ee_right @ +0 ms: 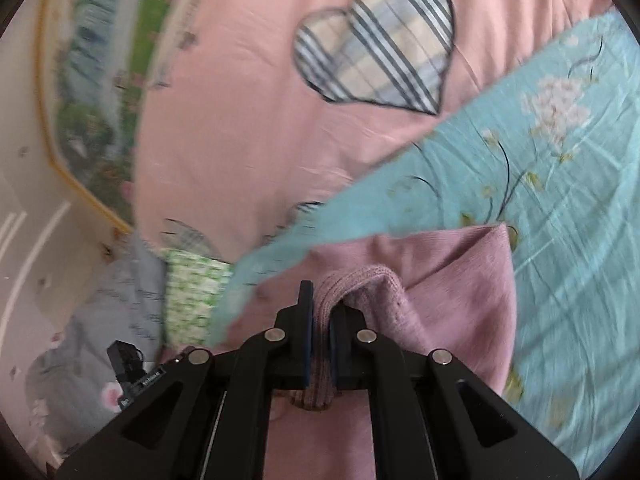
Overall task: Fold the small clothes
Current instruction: 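Lift the hem and fold it toward the collar with both grippers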
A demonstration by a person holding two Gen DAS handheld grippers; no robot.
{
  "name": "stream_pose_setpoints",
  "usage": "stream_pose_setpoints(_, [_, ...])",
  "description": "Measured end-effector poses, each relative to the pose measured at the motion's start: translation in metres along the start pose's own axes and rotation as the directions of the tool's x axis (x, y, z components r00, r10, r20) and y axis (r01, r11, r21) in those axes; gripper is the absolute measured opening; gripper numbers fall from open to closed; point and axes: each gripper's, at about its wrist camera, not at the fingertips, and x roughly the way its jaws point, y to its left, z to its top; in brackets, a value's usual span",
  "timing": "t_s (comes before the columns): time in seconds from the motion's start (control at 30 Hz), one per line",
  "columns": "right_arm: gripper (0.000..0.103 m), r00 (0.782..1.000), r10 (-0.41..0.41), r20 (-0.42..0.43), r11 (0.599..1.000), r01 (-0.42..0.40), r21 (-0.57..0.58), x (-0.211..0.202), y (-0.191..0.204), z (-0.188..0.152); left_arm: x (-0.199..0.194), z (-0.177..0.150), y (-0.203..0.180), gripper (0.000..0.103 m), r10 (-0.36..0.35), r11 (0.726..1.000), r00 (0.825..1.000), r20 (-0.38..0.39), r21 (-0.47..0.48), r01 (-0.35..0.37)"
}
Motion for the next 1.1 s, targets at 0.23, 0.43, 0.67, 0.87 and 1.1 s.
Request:
stream_pose_setpoints(0.23, [0.012,0.999,-0.041,-0.027,0.997,0.043,0.067,0.02,-0.031,-0.002,0.024,-0.001,0.018,0.014,-0.027,0.999,0.998,-0.051,-0.034,0.026])
stream_pose_setpoints(0.43, [0.069,0.996,-0.019,0.089,1.0,0.019,0.0,-0.029,-0.009,0.002,-0.037,-0.01,0.001,0.041,-0.003,0.997,1.0,-0.009,0.073,0.004])
stream_pose_setpoints(0.67, [0.052,0.993,0.014,-0.119,0.944,-0.053,-0.326,-0.026,0.065,-0.051,-0.056,-0.065,-0.092,0.044,-0.16,0.918,0.976,-0.151,0.341,0.203])
stream_pose_setpoints(0.87, [0.039,0.922,-0.14,-0.36,0.867,-0.061,-0.494,0.047,0.085,-0.084,0.018,-0.076,-0.128,0.046,-0.037,0.859,0.967,-0.253,0.486,0.16])
stream_pose_setpoints(1.1, [0.022,0.937,-0.294,-0.19,0.885,0.191,-0.425,0.1,0.034,-0.01,0.078,0.007,-0.068,0.035,0.12,0.927,0.983,-0.141,0.37,-0.06])
